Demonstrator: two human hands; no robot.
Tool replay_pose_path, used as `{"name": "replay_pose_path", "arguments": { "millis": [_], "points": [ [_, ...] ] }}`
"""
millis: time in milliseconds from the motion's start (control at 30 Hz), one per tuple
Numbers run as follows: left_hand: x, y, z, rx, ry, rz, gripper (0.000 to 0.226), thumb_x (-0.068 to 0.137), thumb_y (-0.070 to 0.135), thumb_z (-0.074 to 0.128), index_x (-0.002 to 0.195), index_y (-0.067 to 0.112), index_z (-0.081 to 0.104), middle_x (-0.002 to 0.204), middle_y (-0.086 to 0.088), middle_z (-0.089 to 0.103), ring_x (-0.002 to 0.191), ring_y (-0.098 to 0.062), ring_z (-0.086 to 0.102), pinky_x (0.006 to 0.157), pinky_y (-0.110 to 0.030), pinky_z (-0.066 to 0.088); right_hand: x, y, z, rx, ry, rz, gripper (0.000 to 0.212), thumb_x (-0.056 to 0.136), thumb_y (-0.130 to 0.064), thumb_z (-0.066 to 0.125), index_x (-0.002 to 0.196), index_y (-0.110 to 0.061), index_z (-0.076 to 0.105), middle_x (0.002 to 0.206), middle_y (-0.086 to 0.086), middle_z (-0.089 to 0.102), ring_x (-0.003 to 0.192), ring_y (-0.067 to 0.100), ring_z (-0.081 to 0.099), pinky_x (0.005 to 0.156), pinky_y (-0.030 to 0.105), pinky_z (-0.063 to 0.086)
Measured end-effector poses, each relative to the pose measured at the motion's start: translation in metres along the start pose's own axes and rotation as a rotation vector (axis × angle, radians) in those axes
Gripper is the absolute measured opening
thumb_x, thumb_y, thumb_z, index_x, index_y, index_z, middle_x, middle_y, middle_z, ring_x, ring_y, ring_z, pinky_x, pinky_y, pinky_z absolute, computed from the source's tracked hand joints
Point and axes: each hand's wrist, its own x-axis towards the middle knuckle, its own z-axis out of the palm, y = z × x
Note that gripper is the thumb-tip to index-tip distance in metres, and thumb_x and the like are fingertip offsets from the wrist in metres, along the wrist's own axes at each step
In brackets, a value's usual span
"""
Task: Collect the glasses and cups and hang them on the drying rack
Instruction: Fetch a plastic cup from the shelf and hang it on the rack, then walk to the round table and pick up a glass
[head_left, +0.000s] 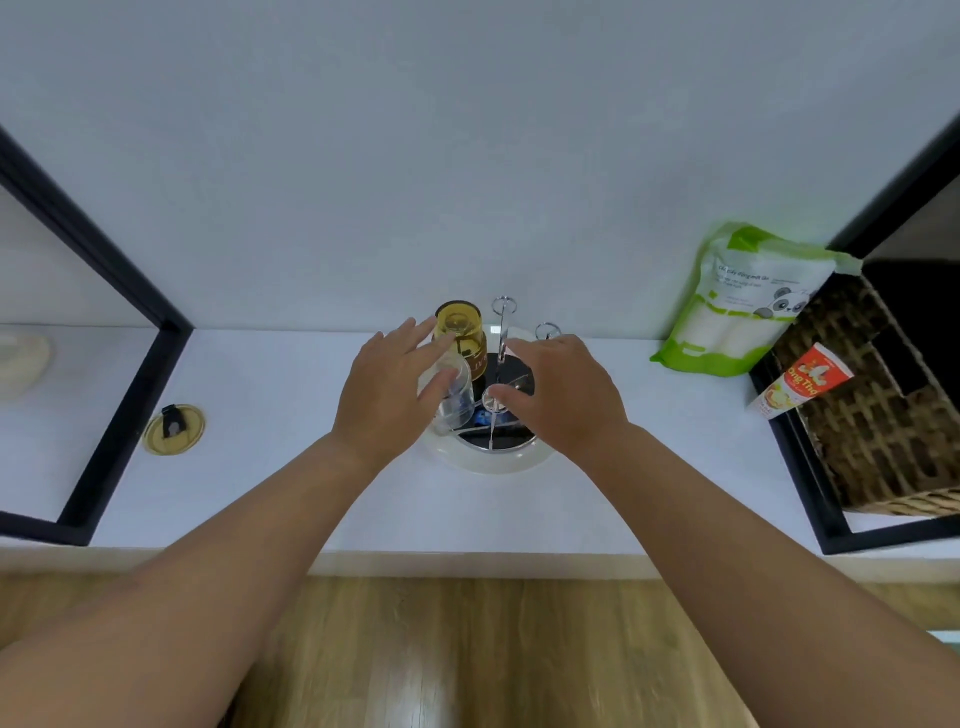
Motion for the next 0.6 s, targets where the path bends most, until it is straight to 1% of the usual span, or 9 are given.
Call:
{"name": "replay_pose_path", "arguments": {
  "millis": [100,200,267,333,400,433,533,600],
  "points": [
    [0.018,0.024,-0.047,-0.033,0.021,0.021,0.044,0.103,0.039,0.056,0.145,0.025,0.058,0.155,0.001,0.050,0.148,-0.022,0.040,0.122,-0.045,0.026,0.000,-0.012,-0.051,0.002,0.052,-0.028,0.063,0.096,-0.051,0.067,0.150,-0.021,0.054,0.116,0.003,0.073,0.125,0.027,0.054,0.090,0.038,0.049],
    [0.040,0.060,-0.108,-0.054,0.042,0.042,0.045,0.105,0.041,0.053,0.147,0.027,0.055,0.154,0.005,0.051,0.147,-0.017,0.040,0.122,-0.039,0.025,0.000,-0.028,-0.119,-0.008,0.104,-0.054,0.065,0.097,-0.054,0.064,0.153,-0.024,0.050,0.130,0.001,0.070,0.132,0.027,0.051,0.099,0.040,0.047],
    [0.054,0.091,-0.156,-0.064,0.070,0.068,0.045,0.105,0.041,0.051,0.148,0.028,0.054,0.152,0.007,0.053,0.144,-0.015,0.044,0.120,-0.035,0.027,-0.004,-0.040,-0.171,-0.001,0.151,-0.072,0.067,0.097,-0.056,0.062,0.155,-0.027,0.047,0.140,-0.001,0.066,0.137,0.025,0.048,0.105,0.040,0.045],
    [0.064,0.124,-0.206,-0.086,0.114,0.095,0.044,0.105,0.042,0.051,0.147,0.030,0.056,0.149,0.009,0.055,0.141,-0.012,0.046,0.114,-0.027,0.028,-0.013,-0.053,-0.225,0.011,0.205,-0.084,0.068,0.098,-0.058,0.060,0.157,-0.030,0.044,0.146,-0.002,0.062,0.141,0.023,0.045,0.108,0.039,0.043],
    [0.070,0.158,-0.258,-0.116,0.154,0.121,0.043,0.105,0.043,0.050,0.146,0.032,0.055,0.148,0.011,0.056,0.139,-0.010,0.047,0.110,-0.023,0.029,-0.027,-0.068,-0.279,0.034,0.265,-0.099,0.068,0.098,-0.060,0.059,0.158,-0.032,0.043,0.147,-0.004,0.061,0.142,0.020,0.045,0.109,0.038,0.043],
    [0.071,0.175,-0.284,-0.135,0.168,0.138,0.044,0.105,0.045,0.049,0.147,0.034,0.054,0.148,0.012,0.056,0.139,-0.009,0.047,0.111,-0.023,0.031,-0.036,-0.075,-0.306,0.049,0.297,-0.104,0.068,0.098,-0.060,0.059,0.158,-0.033,0.043,0.146,-0.006,0.062,0.141,0.019,0.045,0.108,0.036,0.043],
    [0.071,0.227,-0.361,-0.206,0.213,0.192,0.046,0.104,0.050,0.046,0.147,0.037,0.053,0.146,0.018,0.057,0.137,-0.003,0.049,0.114,-0.032,0.039,-0.068,-0.095,-0.387,0.087,0.409,-0.122,0.066,0.097,-0.060,0.059,0.157,-0.036,0.044,0.141,-0.010,0.063,0.138,0.015,0.048,0.105,0.031,0.041],
    [0.067,0.260,-0.410,-0.252,0.254,0.215,0.044,0.103,0.051,0.047,0.145,0.039,0.055,0.142,0.022,0.058,0.133,0.002,0.050,0.113,-0.031,0.040,-0.091,-0.106,-0.436,0.131,0.488,-0.125,0.064,0.097,-0.060,0.060,0.155,-0.038,0.046,0.136,-0.013,0.065,0.134,0.012,0.050,0.103,0.029,0.042]
  ]
}}
